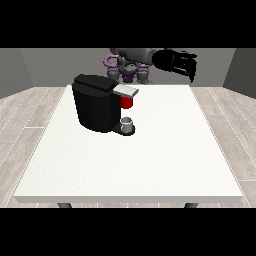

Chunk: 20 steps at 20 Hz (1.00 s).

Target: Insert the coffee pod into the coffee machine and close the lid

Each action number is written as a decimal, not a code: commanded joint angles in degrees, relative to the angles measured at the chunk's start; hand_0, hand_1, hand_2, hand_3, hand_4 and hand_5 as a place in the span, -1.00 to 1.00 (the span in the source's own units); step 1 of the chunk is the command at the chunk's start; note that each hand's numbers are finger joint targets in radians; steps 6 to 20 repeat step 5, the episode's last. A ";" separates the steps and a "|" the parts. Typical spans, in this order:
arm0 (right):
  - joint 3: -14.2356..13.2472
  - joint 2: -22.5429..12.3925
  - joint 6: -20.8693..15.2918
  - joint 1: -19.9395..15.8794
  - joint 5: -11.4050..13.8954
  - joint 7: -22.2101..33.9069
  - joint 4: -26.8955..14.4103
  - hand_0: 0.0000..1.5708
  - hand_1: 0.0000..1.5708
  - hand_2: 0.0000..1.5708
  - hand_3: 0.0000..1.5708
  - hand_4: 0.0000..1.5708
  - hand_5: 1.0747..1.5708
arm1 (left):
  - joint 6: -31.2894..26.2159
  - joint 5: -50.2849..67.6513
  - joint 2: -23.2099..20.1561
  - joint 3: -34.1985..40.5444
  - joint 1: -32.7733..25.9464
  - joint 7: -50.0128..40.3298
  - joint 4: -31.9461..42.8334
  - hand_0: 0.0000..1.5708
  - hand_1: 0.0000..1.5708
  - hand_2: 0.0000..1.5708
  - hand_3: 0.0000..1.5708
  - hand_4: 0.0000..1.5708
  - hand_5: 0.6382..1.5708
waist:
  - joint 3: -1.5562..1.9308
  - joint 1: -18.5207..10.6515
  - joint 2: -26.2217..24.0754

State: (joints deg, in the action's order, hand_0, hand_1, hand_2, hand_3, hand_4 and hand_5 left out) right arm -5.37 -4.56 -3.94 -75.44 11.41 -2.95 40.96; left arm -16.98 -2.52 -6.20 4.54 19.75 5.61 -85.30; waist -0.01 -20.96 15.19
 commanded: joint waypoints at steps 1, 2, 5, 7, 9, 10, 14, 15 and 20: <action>3.90 4.33 0.73 5.03 -2.09 -3.98 3.25 -1.00 -1.00 -1.00 -1.00 -0.72 1.00 | 0.19 0.26 -0.94 2.17 -2.01 1.57 4.50 -1.00 -1.00 -1.00 -1.00 -0.66 1.00 | -0.01 3.57 -4.18; 5.55 4.38 1.87 6.95 -4.04 -2.66 4.24 -1.00 -1.00 -1.00 -1.00 -0.77 1.00 | -0.69 1.51 -2.45 4.66 -2.39 3.59 7.91 -1.00 -1.00 -1.00 -1.00 -0.66 1.00 | -0.03 5.01 -5.46; 9.41 4.47 1.26 14.02 -6.70 -5.73 5.43 -1.00 -1.00 -1.00 -1.00 -0.67 1.00 | 0.43 -1.70 0.27 0.82 -7.50 5.46 8.17 -1.00 -1.00 -1.00 -1.00 -0.66 1.00 | -0.01 4.73 -8.99; 9.41 4.47 1.26 14.02 -6.70 -5.73 5.43 -1.00 -1.00 -1.00 -1.00 -0.67 1.00 | 0.43 -1.70 0.27 0.82 -7.50 5.46 8.17 -1.00 -1.00 -1.00 -1.00 -0.66 1.00 | -0.01 4.73 -8.99; 9.41 4.47 1.26 14.02 -6.70 -5.73 5.43 -1.00 -1.00 -1.00 -1.00 -0.67 1.00 | 0.43 -1.70 0.27 0.82 -7.50 5.46 8.17 -1.00 -1.00 -1.00 -1.00 -0.66 1.00 | -0.01 4.73 -8.99; 9.41 4.47 1.26 14.02 -6.70 -5.73 5.43 -1.00 -1.00 -1.00 -1.00 -0.67 1.00 | 0.43 -1.70 0.27 0.82 -7.50 5.46 8.17 -1.00 -1.00 -1.00 -1.00 -0.66 1.00 | -0.01 4.73 -8.99; 9.41 4.47 1.26 14.02 -6.70 -5.73 5.43 -1.00 -1.00 -1.00 -1.00 -0.67 1.00 | 0.43 -1.70 0.27 0.82 -7.50 5.46 8.17 -1.00 -1.00 -1.00 -1.00 -0.66 1.00 | -0.01 4.73 -8.99; 9.41 4.47 1.26 14.02 -6.70 -5.73 5.43 -1.00 -1.00 -1.00 -1.00 -0.67 1.00 | 0.43 -1.70 0.27 0.82 -7.50 5.46 8.17 -1.00 -1.00 -1.00 -1.00 -0.66 1.00 | -0.01 4.73 -8.99; 9.41 4.47 1.26 14.02 -6.70 -5.73 5.43 -1.00 -1.00 -1.00 -1.00 -0.67 1.00 | 0.43 -1.70 0.27 0.82 -7.50 5.46 8.17 -1.00 -1.00 -1.00 -1.00 -0.66 1.00 | -0.01 4.73 -8.99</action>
